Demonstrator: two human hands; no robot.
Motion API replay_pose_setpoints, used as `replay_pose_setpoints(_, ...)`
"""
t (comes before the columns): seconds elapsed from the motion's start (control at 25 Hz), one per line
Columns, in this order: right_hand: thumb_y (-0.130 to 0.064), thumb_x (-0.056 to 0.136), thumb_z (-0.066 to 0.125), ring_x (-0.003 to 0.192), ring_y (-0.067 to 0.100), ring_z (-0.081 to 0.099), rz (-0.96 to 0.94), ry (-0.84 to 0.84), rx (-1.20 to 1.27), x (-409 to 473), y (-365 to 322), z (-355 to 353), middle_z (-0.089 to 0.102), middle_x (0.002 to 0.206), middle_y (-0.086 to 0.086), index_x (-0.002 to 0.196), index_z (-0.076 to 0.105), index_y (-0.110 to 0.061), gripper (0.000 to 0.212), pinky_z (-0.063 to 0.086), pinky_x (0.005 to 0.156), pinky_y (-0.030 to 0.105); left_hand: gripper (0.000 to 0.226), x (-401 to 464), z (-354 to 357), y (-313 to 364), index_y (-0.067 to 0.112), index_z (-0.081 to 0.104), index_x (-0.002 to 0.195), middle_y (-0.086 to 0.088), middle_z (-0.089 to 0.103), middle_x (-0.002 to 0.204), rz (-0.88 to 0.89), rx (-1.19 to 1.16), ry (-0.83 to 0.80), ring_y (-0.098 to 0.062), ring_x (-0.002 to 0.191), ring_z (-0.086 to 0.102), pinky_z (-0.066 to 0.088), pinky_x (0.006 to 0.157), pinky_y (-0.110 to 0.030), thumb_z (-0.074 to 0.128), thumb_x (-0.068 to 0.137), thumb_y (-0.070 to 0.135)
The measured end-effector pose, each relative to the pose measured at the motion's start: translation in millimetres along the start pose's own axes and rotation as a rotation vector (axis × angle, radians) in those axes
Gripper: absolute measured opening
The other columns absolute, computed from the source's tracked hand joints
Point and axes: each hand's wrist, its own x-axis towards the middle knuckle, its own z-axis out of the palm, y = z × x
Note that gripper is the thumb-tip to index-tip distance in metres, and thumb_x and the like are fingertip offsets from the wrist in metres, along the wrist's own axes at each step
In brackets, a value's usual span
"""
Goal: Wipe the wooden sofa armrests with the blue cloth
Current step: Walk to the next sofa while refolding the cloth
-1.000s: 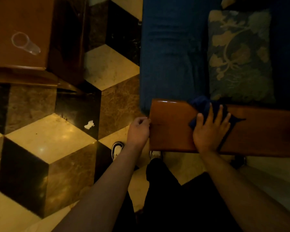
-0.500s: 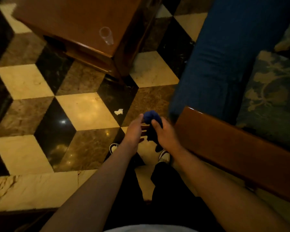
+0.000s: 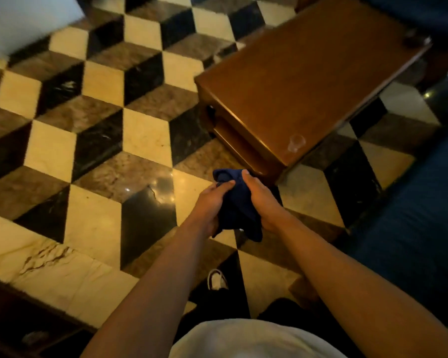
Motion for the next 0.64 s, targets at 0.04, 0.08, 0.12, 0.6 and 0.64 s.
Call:
replay_pose_setpoints(0.04,-0.058,0.091,0.066,0.109,0.025,0.070,-0.037,-0.042,-0.091,9.4,-16.9,21.7,0.064,0.131,0.013,0.135,0.049,-0.017,0.062,0.060,0.091,0.041,0.035,5.5,-15.4,25.9,0.010,0.070,0.116,-0.018,0.077,0.107,0.049,-0.031,0.017,-0.036,0.093,0.075,0.060,0.071,-0.042,0.074,0.086,0.027)
replay_pose_setpoints(0.08,-0.061,0.080,0.077,0.110,0.020,0.068,-0.079,-0.094,-0.205,18.9,-31.9,40.2,0.058,0.136,0.008,0.144,0.040,-0.021,0.084,0.060,0.088,0.034,0.035,10.7,-30.2,51.1,0.010,0.069,0.116,-0.018,0.077,0.106,0.088,-0.061,0.048,-0.036,0.093,0.075,0.061,0.073,-0.045,0.074,0.086,0.027)
replay_pose_setpoints(0.12,-0.060,0.069,0.086,0.115,0.015,0.063,-0.128,-0.151,-0.335,30.5,-46.7,58.4,0.051,0.139,0.001,0.152,0.030,-0.029,0.105,0.057,0.090,0.031,0.033,17.4,-44.2,75.8,0.011,0.068,0.117,-0.019,0.077,0.105,0.122,-0.086,0.089,-0.037,0.093,0.075,0.061,0.076,-0.048,0.074,0.087,0.026)
replay_pose_setpoints(0.6,-0.038,0.097,0.060,0.110,0.020,0.073,-0.275,-0.295,-0.227,280.8,-223.7,185.7,0.078,0.114,0.005,0.118,0.072,-0.016,0.032,0.058,0.092,0.032,0.033,183.9,-136.4,327.8,0.009,0.071,0.113,-0.018,0.075,0.114,0.327,-0.086,0.213,-0.037,0.105,0.071,0.055,0.094,-0.057,0.077,0.085,0.026)
replay_pose_setpoints(0.64,-0.035,0.100,0.059,0.115,0.025,0.071,-0.273,-0.295,-0.232,306.1,-247.9,197.9,0.076,0.119,0.009,0.121,0.071,-0.014,0.032,0.056,0.099,0.038,0.036,200.4,-141.5,355.2,0.007,0.069,0.116,-0.020,0.073,0.117,0.347,-0.096,0.204,-0.039,0.109,0.069,0.053,0.097,-0.059,0.075,0.085,0.024)
